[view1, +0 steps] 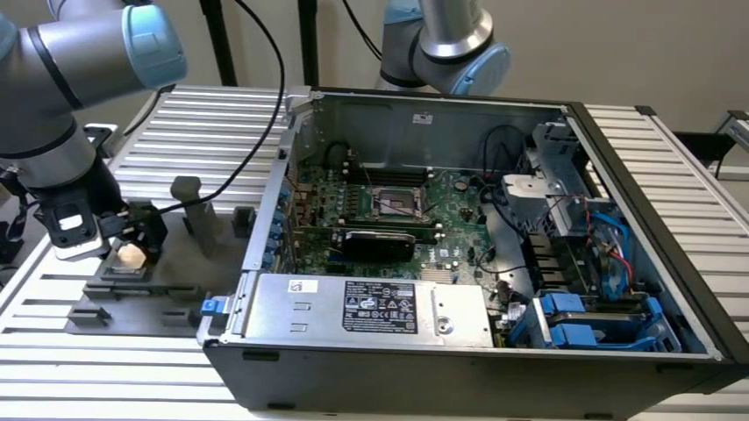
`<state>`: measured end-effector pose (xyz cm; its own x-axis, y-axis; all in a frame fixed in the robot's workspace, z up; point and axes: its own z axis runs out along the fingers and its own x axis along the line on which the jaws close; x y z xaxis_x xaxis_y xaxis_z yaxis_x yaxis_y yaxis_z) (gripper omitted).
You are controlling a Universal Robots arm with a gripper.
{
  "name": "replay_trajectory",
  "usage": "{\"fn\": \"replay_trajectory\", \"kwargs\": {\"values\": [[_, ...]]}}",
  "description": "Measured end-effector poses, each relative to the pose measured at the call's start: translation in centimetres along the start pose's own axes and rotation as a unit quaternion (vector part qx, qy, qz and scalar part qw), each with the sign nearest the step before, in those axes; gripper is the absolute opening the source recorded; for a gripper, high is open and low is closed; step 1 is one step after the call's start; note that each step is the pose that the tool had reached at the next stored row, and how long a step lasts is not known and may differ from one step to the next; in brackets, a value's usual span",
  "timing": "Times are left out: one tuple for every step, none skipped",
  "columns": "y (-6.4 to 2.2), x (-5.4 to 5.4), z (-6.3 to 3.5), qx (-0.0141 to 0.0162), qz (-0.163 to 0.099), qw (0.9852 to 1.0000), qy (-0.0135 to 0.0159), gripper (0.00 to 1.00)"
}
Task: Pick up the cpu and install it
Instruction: 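Pick up the cpu and move it towards the insertion slot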
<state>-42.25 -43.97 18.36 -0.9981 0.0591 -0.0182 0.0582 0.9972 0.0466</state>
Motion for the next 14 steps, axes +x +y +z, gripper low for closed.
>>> {"fn": "replay_trajectory", "kwargs": {"values": [[0.0,0.02,0.0,0.0001,0.0,1.0,0.0,0.77],[0.0,0.03,0.01,0.0003,0.0,1.0,0.0,0.77],[0.0,0.03,0.01,0.0004,0.0,1.0,0.0,0.75],[0.0,0.04,0.02,0.0004,0.0,1.0,0.0001,0.75],[0.0,0.04,0.04,0.0004,0.0,1.0,0.0,0.75],[-0.01,0.05,0.05,0.0005,0.0,1.0,0.0,0.68],[-0.01,0.06,0.06,0.0006,0.0,1.0,0.0,0.68],[-0.01,0.06,0.07,0.0007,0.0,1.0,0.0,0.68],[-0.01,0.06,0.08,0.0008,0.0,1.0,0.0,0.68],[-0.01,0.06,0.09,0.0009,0.0,1.0,0.0,0.68],[-0.01,0.06,0.09,0.0011,0.0,1.0,0.0,0.68],[-0.01,0.06,0.1,0.0013,0.0,1.0,0.0,0.68],[-0.01,0.06,0.1,0.0016,0.0,1.0,0.0,0.68],[-0.01,0.05,0.11,0.0019,0.0,1.0,-0.0001,0.65]]}}
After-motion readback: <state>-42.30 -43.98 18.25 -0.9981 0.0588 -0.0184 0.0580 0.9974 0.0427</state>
